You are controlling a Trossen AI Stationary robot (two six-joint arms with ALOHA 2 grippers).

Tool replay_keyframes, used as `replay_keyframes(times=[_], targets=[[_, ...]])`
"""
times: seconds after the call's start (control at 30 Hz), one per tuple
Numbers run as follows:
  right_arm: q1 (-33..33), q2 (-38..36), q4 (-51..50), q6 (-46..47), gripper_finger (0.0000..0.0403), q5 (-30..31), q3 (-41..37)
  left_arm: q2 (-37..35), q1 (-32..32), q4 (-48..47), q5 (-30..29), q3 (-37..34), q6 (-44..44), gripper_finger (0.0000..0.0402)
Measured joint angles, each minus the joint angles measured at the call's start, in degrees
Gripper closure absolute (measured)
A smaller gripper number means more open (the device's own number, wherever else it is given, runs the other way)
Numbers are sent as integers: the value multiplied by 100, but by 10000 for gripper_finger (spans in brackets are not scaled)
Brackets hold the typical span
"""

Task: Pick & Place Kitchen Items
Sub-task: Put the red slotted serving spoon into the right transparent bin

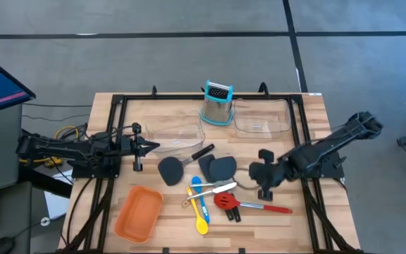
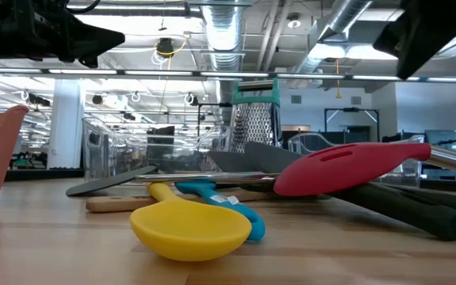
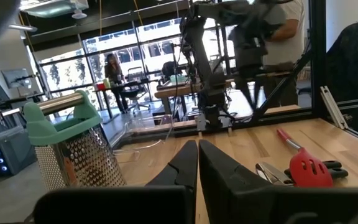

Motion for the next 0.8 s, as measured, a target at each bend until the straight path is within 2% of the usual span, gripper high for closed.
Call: replay_keyframes(times=[0.3,0.5,0.63,0.8], targets=[[833,998,-2,1237,403,-34,524,0,0,0,-26,-2,-2,399],[1036,1479,16,1345,397,-261,651,0,0,-2,-24,0,-2,399],[1066,1754,17,1548,358,-313,651,0,0,-2,-22,0,-3,399],[1059,2044,20,1564,273,-361,649,0,0,-2,-20,-1,-165,399]])
